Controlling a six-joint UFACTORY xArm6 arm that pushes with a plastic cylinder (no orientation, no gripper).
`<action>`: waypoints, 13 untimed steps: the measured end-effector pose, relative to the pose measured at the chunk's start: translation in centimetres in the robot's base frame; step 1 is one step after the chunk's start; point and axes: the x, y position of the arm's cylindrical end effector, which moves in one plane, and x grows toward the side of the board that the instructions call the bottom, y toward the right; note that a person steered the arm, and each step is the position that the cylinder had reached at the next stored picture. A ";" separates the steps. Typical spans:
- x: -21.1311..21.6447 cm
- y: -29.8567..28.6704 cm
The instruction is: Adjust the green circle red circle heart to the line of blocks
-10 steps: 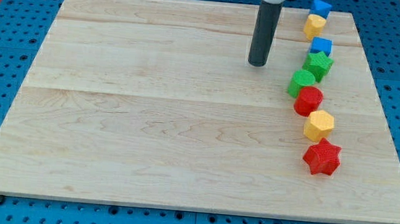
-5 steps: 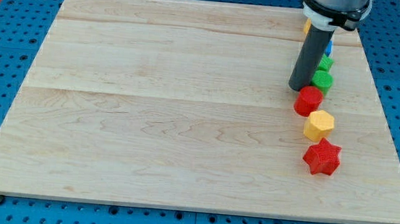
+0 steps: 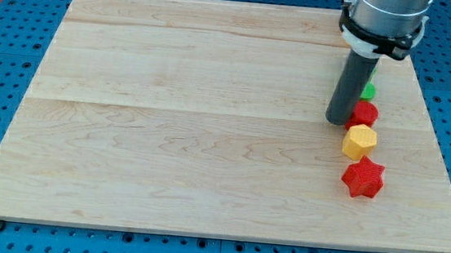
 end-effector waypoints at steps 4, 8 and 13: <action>-1.8 -0.5; -11.5 -2.2; -16.3 -2.7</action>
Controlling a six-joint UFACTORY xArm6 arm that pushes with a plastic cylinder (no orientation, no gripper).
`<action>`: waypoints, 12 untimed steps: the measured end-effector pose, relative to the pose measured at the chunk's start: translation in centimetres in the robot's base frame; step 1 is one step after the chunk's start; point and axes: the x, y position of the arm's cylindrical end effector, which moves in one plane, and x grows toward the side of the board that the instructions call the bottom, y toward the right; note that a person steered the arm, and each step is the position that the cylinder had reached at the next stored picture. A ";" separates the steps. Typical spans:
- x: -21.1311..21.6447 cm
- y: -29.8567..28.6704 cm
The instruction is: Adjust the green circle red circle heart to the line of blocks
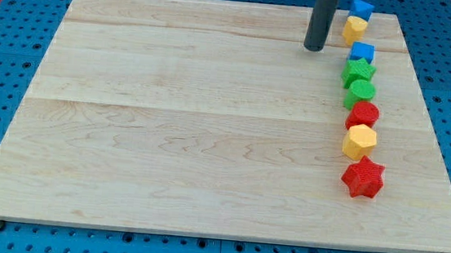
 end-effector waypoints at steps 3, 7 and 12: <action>-5.7 1.6; -5.3 4.0; -7.2 5.9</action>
